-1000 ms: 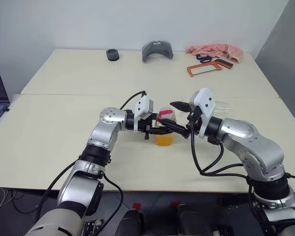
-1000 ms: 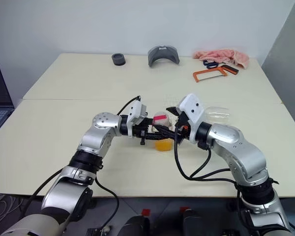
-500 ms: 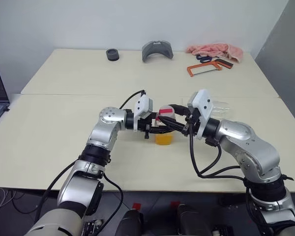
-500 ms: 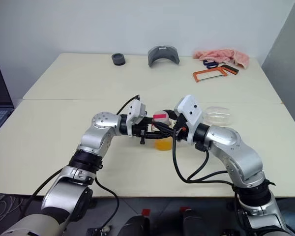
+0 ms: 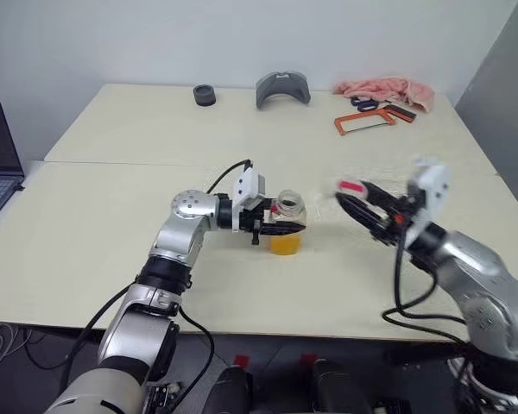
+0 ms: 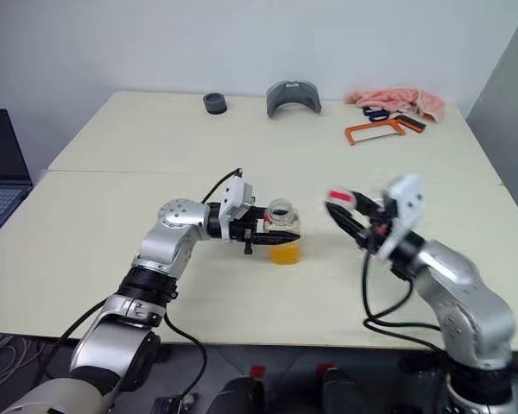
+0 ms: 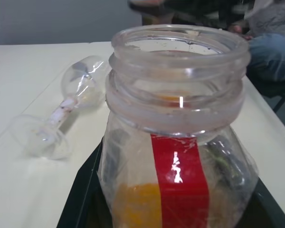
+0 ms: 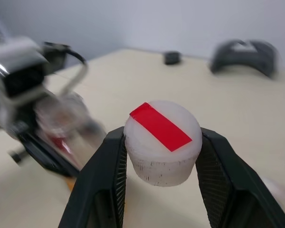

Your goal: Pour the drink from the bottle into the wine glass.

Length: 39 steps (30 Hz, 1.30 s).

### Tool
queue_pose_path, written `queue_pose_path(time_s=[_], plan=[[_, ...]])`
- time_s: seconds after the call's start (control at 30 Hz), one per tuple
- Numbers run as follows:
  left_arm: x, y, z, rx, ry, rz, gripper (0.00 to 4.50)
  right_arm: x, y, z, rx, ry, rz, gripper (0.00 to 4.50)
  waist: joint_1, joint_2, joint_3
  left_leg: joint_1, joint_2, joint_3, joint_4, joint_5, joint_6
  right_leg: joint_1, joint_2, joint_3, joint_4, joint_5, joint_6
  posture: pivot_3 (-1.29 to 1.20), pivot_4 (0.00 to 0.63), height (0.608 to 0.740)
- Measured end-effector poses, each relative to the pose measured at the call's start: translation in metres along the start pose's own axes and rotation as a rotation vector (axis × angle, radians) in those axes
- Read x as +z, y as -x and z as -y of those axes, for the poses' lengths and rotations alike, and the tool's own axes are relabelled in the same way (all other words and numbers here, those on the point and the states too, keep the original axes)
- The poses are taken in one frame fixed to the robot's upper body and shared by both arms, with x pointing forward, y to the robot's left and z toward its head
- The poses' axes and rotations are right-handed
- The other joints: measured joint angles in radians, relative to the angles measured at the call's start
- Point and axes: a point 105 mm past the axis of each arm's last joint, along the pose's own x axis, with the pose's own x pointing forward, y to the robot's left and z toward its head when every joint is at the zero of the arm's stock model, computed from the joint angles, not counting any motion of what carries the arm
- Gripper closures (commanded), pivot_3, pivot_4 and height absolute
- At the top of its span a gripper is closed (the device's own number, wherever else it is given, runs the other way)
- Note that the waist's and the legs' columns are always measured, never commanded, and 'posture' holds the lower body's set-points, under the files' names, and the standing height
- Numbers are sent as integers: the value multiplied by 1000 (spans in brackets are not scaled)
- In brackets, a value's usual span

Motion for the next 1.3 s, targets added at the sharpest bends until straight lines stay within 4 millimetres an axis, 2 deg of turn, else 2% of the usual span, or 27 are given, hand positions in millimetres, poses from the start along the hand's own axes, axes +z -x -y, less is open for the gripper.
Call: queue_pose_path(time_s=[0.13,0.27,0.4,0.63,0.73,0.83,0.93,1.0,1.1,1.2,1.3], plan=[[-1,4,-4,35,12,0,2778,-49,23,33,-191,-37,-155,2777,-5,0,0,1,0,6,0,0,0,0,2,1,1,0,0,0,150,740],[-3,10,-9,71,30,-1,2778,-96,46,53,-328,-139,-302,1413,-6,0,0,2,1,9,0,0,0,0,2,3,1,0,0,0,150,740],[-2,15,-17,128,39,6,2783,-98,49,62,-363,-119,-323,28,-5,0,0,2,1,8,0,0,0,0,2,2,1,0,0,0,150,740],[0,40,-45,342,27,2,2784,-86,64,66,-269,50,-401,0,-2,0,0,1,0,8,0,0,0,0,2,2,1,0,0,0,150,740],[-4,62,-70,544,19,-21,2784,-56,45,45,-108,101,-315,0,-8,0,0,2,1,8,0,0,0,0,3,2,1,0,0,0,150,740],[-4,88,-97,766,25,-36,2784,-18,7,2,120,140,-184,0,-17,-1,1,2,1,7,0,0,0,0,4,1,1,0,0,0,150,740],[-2,111,-116,940,37,-34,2784,5,-32,-37,276,156,-85,0,-17,-2,1,1,1,6,0,0,0,0,4,0,1,0,0,0,150,740],[-6,124,-123,1033,68,-37,2784,10,-57,-55,329,137,-62,0,-16,-3,1,0,1,6,0,0,0,-2,2,-1,1,0,0,0,150,740],[-16,138,-128,1131,117,-51,2784,9,-92,-72,341,130,-71,0,-15,-3,2,-2,0,4,1,1,-2,-3,-1,-1,1,0,0,0,150,740],[-24,149,-130,1200,155,-65,2784,9,-117,-82,333,136,-82,0,-11,-4,1,-2,0,4,1,2,-4,-4,-3,-1,1,0,0,0,150,740],[-23,152,-133,1233,157,-69,2784,9,-133,-89,330,147,-84,0,-10,-5,1,-2,0,2,0,3,-4,-5,-3,-1,1,0,0,0,150,740]])
